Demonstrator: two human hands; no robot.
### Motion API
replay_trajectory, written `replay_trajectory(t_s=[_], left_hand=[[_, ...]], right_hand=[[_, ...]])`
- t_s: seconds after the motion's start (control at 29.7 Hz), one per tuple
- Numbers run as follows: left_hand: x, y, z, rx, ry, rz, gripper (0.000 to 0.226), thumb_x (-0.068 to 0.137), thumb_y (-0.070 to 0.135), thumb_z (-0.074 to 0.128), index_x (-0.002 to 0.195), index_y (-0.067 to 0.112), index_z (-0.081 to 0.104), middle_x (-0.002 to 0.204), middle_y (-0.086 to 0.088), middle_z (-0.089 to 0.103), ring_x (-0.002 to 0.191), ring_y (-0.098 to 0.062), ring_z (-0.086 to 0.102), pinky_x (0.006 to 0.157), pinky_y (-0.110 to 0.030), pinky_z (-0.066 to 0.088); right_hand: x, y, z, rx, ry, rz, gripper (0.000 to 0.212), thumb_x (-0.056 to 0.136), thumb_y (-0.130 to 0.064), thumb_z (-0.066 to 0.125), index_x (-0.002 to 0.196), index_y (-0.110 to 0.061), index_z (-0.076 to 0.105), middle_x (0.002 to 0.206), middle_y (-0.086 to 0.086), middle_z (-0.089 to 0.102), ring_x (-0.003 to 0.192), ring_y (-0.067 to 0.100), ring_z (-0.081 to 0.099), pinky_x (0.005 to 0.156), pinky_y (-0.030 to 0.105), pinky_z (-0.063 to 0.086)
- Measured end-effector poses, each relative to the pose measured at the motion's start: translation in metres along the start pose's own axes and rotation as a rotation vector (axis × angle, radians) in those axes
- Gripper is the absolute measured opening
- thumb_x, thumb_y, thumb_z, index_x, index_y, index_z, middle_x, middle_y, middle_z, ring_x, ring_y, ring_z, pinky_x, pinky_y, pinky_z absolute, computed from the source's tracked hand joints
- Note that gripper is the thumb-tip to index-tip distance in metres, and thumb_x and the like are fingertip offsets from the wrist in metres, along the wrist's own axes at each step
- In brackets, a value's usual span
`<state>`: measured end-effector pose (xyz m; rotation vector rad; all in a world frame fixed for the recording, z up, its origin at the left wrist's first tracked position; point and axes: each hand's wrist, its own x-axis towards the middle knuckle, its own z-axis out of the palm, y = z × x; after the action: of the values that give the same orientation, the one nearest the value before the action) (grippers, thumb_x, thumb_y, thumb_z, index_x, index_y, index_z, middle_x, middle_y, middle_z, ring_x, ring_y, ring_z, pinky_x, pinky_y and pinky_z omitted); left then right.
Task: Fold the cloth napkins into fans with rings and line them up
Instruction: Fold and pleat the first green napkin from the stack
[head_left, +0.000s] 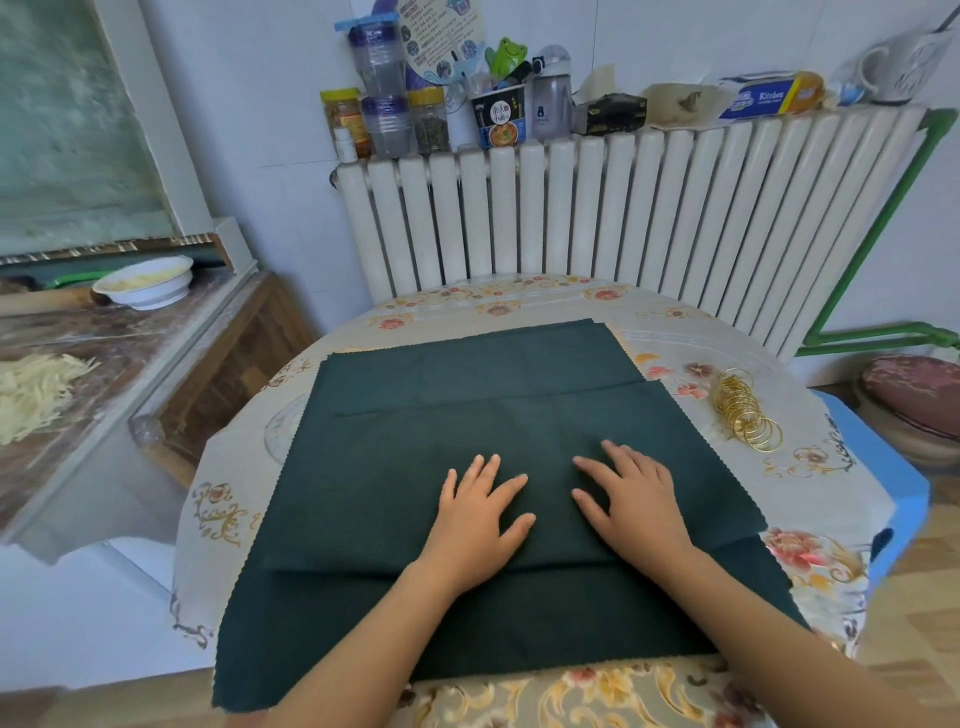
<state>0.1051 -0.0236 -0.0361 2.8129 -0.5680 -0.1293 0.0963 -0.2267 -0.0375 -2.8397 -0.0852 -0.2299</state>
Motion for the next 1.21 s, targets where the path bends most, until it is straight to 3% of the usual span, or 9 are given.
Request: replay_trajectory(t_s=[0.07, 0.1, 0.2, 0.34, 0.57, 0.67, 0.84, 1.08, 1.21], left_hand=[[-0.018, -0.008, -0.004, -0.142, 0.094, 0.091, 0.04, 0.091, 0.052, 0.052, 0.126, 0.034, 0.056, 0.142, 0.01, 0.042, 0.138, -0.003, 0.025, 0.118, -0.033, 0.01], [-0.029, -0.012, -0.005, -0.198, 0.119, 0.12, 0.032, 0.087, 0.052, 0.059, 0.113, 0.035, 0.062, 0.13, 0.016, 0.049, 0.13, 0.003, 0.032, 0.114, -0.028, 0.017], [-0.053, -0.02, -0.008, -0.356, 0.09, 0.142, 0.014, 0.078, 0.046, 0.073, 0.087, 0.043, 0.062, 0.118, 0.024, 0.054, 0.122, 0.013, 0.037, 0.106, -0.014, 0.025], [-0.064, -0.023, -0.014, -0.463, 0.124, 0.07, 0.024, 0.08, 0.024, 0.076, 0.073, 0.042, 0.062, 0.114, 0.02, 0.062, 0.118, 0.014, 0.046, 0.105, -0.014, 0.035], [-0.061, -0.011, -0.018, -0.262, 0.128, 0.055, 0.007, 0.09, 0.027, 0.064, 0.089, 0.022, 0.069, 0.116, 0.013, 0.063, 0.115, 0.001, 0.053, 0.099, -0.019, 0.041], [-0.066, -0.003, -0.021, -0.219, 0.106, 0.065, 0.012, 0.091, 0.029, 0.061, 0.09, 0.02, 0.068, 0.112, 0.013, 0.063, 0.108, -0.003, 0.057, 0.095, -0.026, 0.045], [-0.092, 0.012, -0.016, -0.235, 0.032, 0.202, 0.008, 0.089, 0.031, 0.064, 0.081, 0.031, 0.065, 0.124, 0.013, 0.061, 0.128, 0.004, 0.042, 0.112, -0.028, 0.029], [-0.108, 0.019, -0.016, -0.288, -0.06, 0.171, 0.022, 0.085, 0.037, 0.066, 0.067, 0.041, 0.053, 0.123, 0.024, 0.049, 0.128, 0.012, 0.03, 0.119, -0.036, 0.008], [-0.108, 0.017, -0.016, -0.385, 0.005, 0.089, 0.008, 0.089, 0.042, 0.059, 0.081, 0.04, 0.059, 0.121, 0.022, 0.048, 0.123, 0.007, 0.033, 0.116, -0.037, 0.019]], right_hand=[[-0.017, 0.004, -0.004, 0.165, 0.072, -0.188, 0.032, 0.083, -0.048, 0.052, 0.101, -0.03, 0.071, 0.104, -0.002, 0.065, 0.098, 0.024, 0.062, 0.084, 0.039, 0.049], [-0.027, 0.005, -0.007, 0.22, 0.039, -0.237, 0.029, 0.082, -0.05, 0.053, 0.095, -0.031, 0.072, 0.1, -0.006, 0.065, 0.096, 0.019, 0.061, 0.083, 0.036, 0.05], [-0.046, 0.008, -0.013, 0.305, -0.094, -0.242, 0.02, 0.082, -0.049, 0.065, 0.094, -0.035, 0.072, 0.12, -0.009, 0.062, 0.12, 0.009, 0.048, 0.101, 0.024, 0.035], [-0.051, 0.007, -0.015, 0.284, -0.083, -0.232, 0.013, 0.082, -0.035, 0.071, 0.092, -0.029, 0.075, 0.12, -0.005, 0.065, 0.126, 0.008, 0.048, 0.1, 0.012, 0.026], [-0.059, -0.004, -0.027, 0.259, -0.061, -0.222, 0.013, 0.091, -0.024, 0.062, 0.091, -0.017, 0.072, 0.106, -0.007, 0.07, 0.12, 0.006, 0.053, 0.089, -0.004, 0.019], [-0.072, 0.0, -0.033, 0.267, -0.066, -0.213, 0.01, 0.09, -0.023, 0.063, 0.087, -0.018, 0.072, 0.11, -0.006, 0.069, 0.12, 0.006, 0.053, 0.09, 0.007, 0.032], [-0.105, 0.015, -0.039, 0.197, -0.072, -0.293, 0.008, 0.087, -0.029, 0.064, 0.083, -0.026, 0.072, 0.118, -0.011, 0.065, 0.12, 0.004, 0.052, 0.098, 0.013, 0.029], [-0.124, 0.01, -0.039, 0.18, -0.003, -0.357, 0.018, 0.077, -0.038, 0.051, 0.068, -0.03, 0.064, 0.095, -0.019, 0.068, 0.091, 0.003, 0.06, 0.078, 0.019, 0.045], [-0.114, -0.003, -0.033, 0.154, 0.02, -0.307, 0.028, 0.08, -0.046, 0.043, 0.077, -0.03, 0.065, 0.09, -0.02, 0.063, 0.086, 0.007, 0.056, 0.072, 0.019, 0.042]])
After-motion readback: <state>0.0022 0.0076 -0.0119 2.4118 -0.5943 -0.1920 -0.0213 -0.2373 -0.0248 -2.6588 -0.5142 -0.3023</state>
